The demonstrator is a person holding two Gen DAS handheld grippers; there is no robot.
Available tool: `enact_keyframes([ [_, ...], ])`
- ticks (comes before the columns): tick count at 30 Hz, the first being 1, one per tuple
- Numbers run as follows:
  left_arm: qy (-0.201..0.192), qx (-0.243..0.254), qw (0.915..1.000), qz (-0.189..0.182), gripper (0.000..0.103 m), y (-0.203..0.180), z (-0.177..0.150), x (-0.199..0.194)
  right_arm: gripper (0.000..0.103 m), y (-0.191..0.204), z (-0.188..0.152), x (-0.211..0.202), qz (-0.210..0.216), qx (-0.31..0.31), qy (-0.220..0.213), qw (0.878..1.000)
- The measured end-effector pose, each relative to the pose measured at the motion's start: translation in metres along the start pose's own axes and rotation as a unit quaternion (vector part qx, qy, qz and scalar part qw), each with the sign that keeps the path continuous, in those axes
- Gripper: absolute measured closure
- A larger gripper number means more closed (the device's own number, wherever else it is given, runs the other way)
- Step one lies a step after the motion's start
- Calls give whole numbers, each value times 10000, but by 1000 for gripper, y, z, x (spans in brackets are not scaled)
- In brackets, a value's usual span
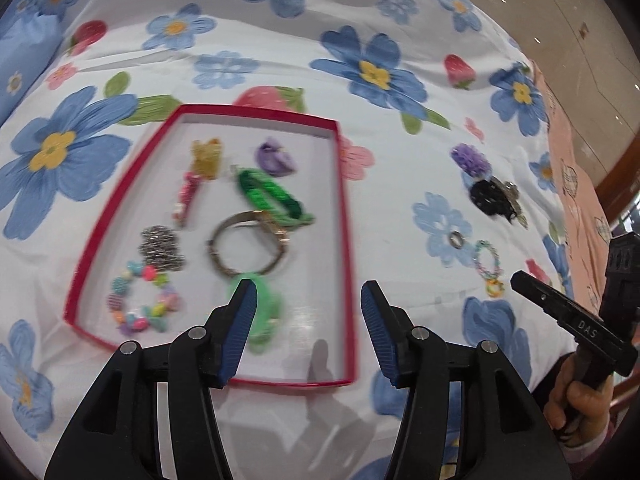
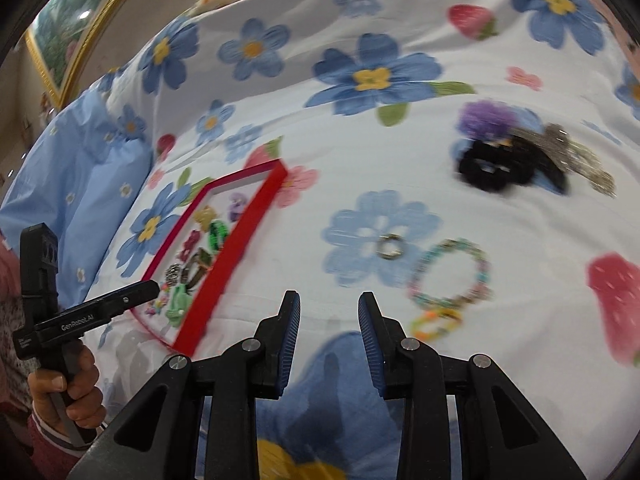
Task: Organize jewelry
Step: 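Move both tools back toward the gold ring and the glass-bead bracelet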
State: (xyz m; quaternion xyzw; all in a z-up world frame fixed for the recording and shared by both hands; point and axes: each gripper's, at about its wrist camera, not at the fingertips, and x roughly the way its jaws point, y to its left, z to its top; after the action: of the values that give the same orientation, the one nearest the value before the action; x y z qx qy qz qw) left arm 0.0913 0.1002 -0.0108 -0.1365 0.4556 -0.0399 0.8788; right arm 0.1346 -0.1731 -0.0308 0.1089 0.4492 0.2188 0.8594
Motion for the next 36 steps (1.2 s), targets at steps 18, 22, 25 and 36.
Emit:
enact_keyframes([
  [18, 261, 704, 9968, -286, 45, -83, 7, 26, 69, -72, -8, -41, -432, 622, -240, 9968],
  [22, 298, 836, 9957, -281, 45, -93, 9, 31, 69, -78, -8, -39, -439, 682, -225, 9965],
  [25, 353, 926, 9947, -281, 45, -100, 11, 39, 69, -80, -6, -36, -440, 674, -193, 9966],
  [36, 543, 1239, 9901, -370, 45, -124, 21, 77, 69, -89, 6, -6, -514, 583, 72, 9969],
])
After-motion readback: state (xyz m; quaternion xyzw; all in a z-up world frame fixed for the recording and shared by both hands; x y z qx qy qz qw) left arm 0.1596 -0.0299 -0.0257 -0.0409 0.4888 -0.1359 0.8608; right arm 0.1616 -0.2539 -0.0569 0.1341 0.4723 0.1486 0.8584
